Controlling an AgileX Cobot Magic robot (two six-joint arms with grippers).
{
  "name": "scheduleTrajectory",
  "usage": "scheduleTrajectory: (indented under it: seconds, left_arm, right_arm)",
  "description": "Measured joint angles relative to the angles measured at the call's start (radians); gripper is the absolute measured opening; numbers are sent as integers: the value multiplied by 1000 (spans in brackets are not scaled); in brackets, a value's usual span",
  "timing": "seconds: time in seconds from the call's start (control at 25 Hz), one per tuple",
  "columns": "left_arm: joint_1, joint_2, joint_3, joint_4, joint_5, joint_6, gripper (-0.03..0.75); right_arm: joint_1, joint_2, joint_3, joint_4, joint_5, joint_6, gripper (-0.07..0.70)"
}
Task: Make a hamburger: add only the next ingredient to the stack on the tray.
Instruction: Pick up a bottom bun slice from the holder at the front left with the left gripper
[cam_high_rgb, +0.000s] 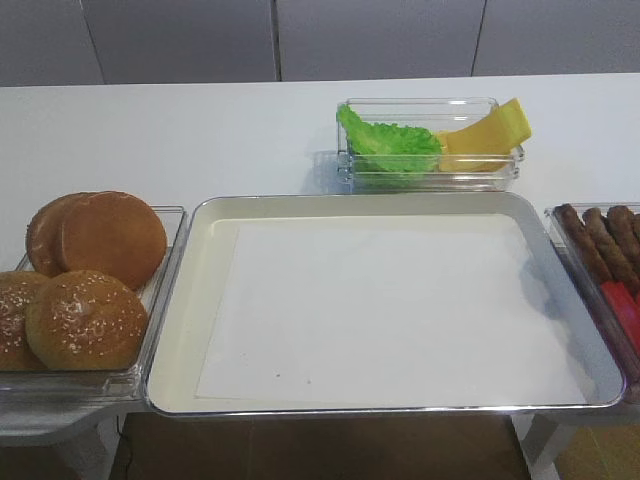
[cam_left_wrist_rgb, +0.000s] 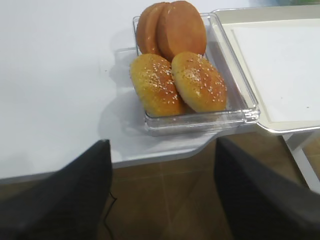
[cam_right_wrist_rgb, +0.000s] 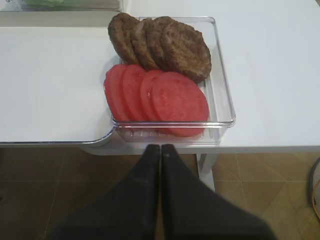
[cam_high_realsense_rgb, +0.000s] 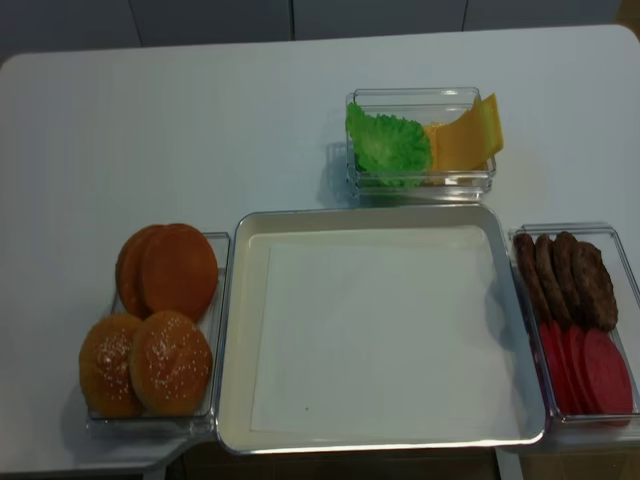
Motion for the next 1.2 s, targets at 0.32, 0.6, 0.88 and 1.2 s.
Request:
scheduleTrajectory:
  seconds: [0.32, 0.6, 0.88, 1.2]
  left_arm:
    - [0, 298, -148, 6, -52, -32, 468]
    - [0, 645, -278, 2, -175, -61, 461]
    - [0, 972, -420, -58, -248, -44, 449]
    - [65, 1261, -579, -216, -235, 172, 449]
  right_arm:
    - [0, 0, 0, 0, 0, 0, -42]
    - [0, 0, 0, 0, 0, 0, -42]
    - [0, 0, 0, 0, 0, 0, -49]
    - [0, 0, 0, 0, 0, 0, -49]
